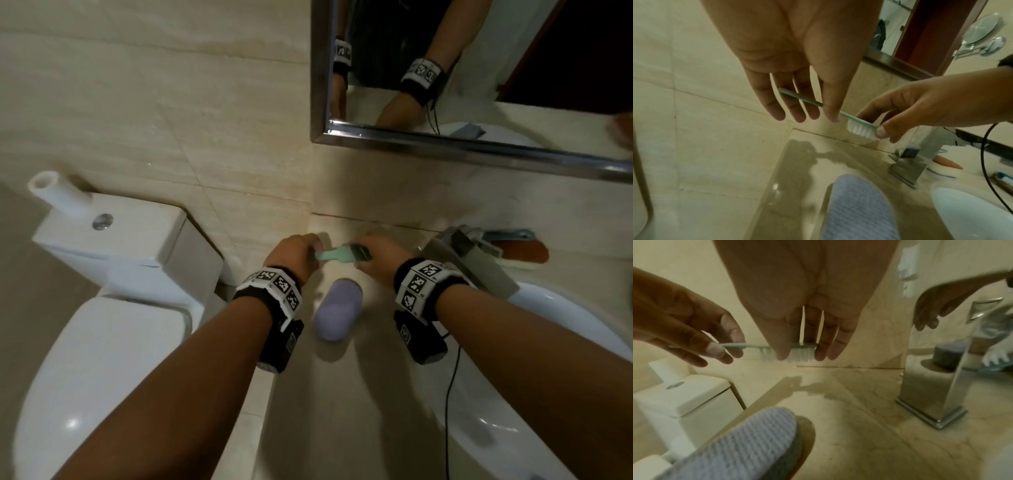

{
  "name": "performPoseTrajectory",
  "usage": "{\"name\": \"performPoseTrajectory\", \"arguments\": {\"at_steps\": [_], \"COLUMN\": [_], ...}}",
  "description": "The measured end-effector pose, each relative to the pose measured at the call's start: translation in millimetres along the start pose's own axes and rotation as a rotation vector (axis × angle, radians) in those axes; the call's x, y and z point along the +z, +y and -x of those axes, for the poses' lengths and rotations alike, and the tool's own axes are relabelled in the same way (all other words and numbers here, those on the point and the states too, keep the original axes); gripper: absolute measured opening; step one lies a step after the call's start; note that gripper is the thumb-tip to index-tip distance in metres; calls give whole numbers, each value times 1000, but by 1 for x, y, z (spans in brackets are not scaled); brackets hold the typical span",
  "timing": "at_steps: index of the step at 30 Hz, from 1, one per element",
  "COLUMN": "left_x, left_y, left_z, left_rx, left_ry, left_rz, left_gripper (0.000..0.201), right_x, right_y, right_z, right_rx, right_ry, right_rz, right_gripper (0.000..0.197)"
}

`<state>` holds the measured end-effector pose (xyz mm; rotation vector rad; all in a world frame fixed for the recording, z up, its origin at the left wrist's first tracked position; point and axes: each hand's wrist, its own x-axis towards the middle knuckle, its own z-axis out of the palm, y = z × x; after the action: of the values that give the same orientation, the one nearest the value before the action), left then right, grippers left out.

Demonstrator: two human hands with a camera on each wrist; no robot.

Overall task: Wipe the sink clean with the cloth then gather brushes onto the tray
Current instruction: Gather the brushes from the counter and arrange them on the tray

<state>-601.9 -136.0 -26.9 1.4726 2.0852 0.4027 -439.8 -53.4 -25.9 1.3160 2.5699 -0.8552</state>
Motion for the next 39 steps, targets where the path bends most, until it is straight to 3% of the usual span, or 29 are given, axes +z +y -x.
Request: {"name": "performPoseTrajectory", "arguments": {"at_steps": [3, 9, 20, 32, 39], "left_x": [-8, -18, -3, 83, 123], "left_y": [10, 36, 98, 245, 298], "left_z": [15, 42, 91, 161, 183], "left_rx": [44, 142, 191, 303, 331], "left_ry": [31, -43, -119, -69, -79], "left_rz": [-53, -111, -133, -194, -164], "left_gripper": [23, 22, 12, 13, 10], "right_x": [-14, -27, -48, -76, -88], "right_y": [-7, -4, 16, 138, 192], "right_z": [25, 77, 170, 314, 367], "right_rx": [3, 20, 86, 142, 167], "right_ry": [42, 114, 156, 302, 326], "right_rz": [-13, -38, -68, -130, -131], "right_gripper": [40, 34, 25, 22, 25]}}
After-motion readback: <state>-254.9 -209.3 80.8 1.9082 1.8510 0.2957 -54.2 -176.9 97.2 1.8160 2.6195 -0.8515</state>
